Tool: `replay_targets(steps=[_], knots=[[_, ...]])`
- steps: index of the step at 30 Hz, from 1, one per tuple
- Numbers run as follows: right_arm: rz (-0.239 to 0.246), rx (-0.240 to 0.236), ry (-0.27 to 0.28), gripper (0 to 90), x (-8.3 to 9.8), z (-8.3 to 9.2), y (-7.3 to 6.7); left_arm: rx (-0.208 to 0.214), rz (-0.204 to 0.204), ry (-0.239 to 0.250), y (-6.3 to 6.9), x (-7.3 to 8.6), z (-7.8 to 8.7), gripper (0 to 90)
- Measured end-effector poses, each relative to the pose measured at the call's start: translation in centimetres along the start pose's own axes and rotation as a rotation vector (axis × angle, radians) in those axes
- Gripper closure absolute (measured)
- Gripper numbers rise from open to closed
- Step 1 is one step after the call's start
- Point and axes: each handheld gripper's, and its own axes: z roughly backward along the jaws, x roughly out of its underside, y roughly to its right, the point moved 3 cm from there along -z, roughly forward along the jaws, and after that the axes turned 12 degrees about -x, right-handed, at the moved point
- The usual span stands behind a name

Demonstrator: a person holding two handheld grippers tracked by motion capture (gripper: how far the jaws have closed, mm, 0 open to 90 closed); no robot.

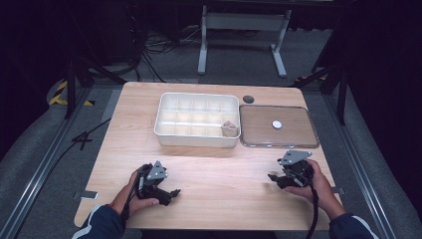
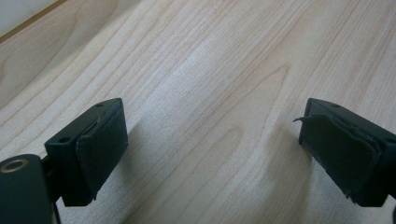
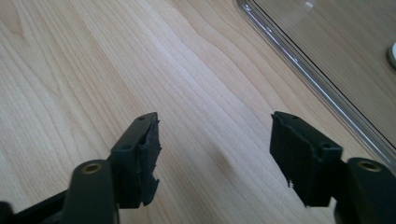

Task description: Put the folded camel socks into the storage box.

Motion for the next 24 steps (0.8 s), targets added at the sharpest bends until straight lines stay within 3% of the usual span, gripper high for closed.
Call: replay_targets(steps=[10,24], knots=[[-0.05,-0.002,0.029,23.2,2.3,0.5,0.1,-0.002,0.0,-0.001,0.0,0.0,0.0,8.1],[-0.096,-0.004,0.076,22.2,5.2,1.1,-0.3,-0.001,0.0,-0.002,0.0,0.0,0.0,8.1]])
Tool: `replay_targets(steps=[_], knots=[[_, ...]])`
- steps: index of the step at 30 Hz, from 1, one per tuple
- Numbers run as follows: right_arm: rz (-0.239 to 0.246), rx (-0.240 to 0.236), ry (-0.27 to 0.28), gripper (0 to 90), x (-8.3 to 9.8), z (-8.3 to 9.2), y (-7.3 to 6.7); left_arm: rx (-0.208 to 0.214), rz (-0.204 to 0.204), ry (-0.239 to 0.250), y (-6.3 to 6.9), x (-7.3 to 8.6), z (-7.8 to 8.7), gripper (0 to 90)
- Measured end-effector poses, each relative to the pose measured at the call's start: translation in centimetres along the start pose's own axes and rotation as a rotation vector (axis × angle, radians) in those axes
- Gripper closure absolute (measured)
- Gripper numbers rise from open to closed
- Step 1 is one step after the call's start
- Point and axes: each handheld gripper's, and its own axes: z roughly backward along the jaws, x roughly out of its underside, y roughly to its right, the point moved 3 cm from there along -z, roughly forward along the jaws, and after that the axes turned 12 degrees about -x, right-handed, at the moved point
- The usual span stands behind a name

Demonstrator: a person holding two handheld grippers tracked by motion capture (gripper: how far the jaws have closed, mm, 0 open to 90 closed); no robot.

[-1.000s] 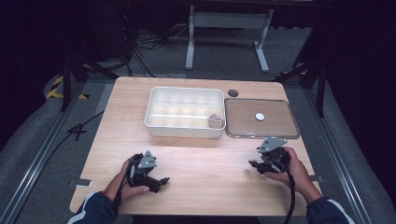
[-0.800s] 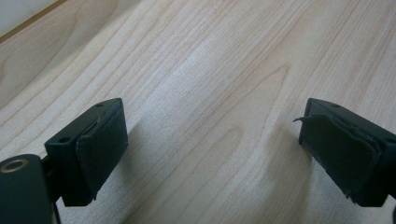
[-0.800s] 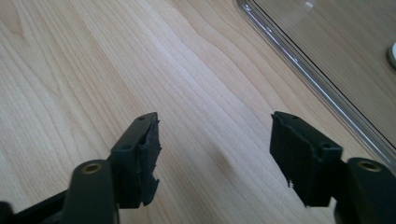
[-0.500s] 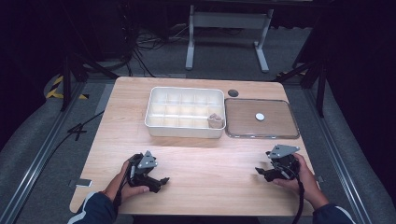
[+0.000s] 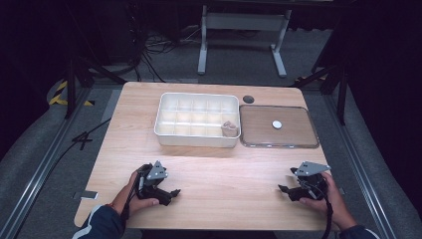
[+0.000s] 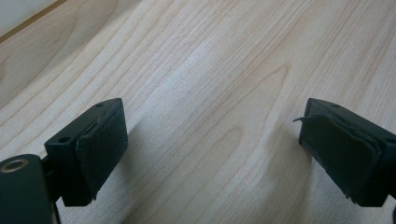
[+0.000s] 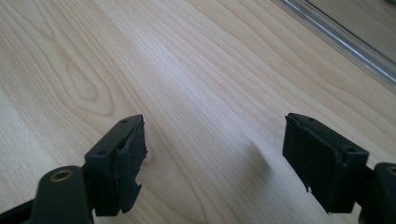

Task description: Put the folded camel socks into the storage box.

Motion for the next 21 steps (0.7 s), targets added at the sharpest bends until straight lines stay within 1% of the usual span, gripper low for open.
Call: replay_targets(steps=[2,3,7,9,12,15,21], knots=[[-0.026,-0.01,0.015,21.7,0.7,0.0,0.1,0.0,0.0,0.0,0.0,0.0,0.0,8.1],[-0.026,-0.01,0.015,21.7,0.7,0.0,0.1,0.0,0.0,0.0,0.0,0.0,0.0,8.1],[-0.07,-0.02,0.056,21.5,1.7,0.5,0.2,0.0,0.0,0.0,0.0,0.0,0.0,8.1],[-0.1,-0.037,0.083,21.4,2.2,0.6,0.4,0.001,0.001,0.002,0.0,0.0,0.0,8.1],[-0.095,-0.038,0.124,21.2,2.8,0.7,0.5,-0.001,-0.001,0.0,0.0,0.0,0.0,8.1],[-0.104,-0.028,0.129,21.0,2.9,0.8,0.5,0.0,0.0,0.001,0.0,0.0,0.0,8.1],[-0.107,-0.032,0.13,21.1,2.9,0.8,0.5,-0.001,0.0,0.001,0.0,0.0,0.0,8.1]])
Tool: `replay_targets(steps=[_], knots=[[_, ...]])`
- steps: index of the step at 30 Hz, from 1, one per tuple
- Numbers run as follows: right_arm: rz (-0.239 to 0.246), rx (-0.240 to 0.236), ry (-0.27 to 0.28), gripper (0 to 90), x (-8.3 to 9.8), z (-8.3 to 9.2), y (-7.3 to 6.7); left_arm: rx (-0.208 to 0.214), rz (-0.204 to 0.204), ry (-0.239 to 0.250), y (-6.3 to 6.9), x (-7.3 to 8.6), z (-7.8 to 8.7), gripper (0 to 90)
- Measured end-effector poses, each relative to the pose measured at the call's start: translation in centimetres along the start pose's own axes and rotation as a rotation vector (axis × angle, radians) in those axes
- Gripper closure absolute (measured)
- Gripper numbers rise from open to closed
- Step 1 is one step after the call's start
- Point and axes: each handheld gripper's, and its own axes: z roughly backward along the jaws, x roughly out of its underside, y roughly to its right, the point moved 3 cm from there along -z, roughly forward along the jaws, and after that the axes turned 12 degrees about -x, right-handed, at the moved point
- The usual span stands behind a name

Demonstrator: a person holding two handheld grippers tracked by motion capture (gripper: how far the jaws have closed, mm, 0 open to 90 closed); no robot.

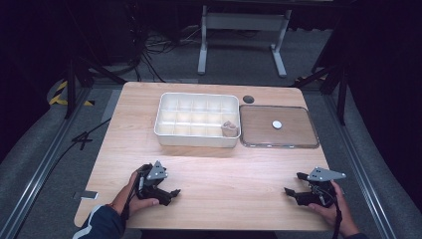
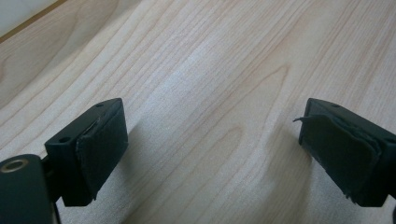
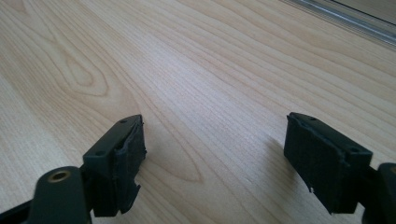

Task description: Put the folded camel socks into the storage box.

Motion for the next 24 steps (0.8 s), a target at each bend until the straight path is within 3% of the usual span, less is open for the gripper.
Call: replay_targets(steps=[24], knots=[[-0.002,0.005,-0.001,20.9,0.01,0.0,-0.01,0.007,-0.008,0.0,-0.01,-0.05,-0.07,7.6]])
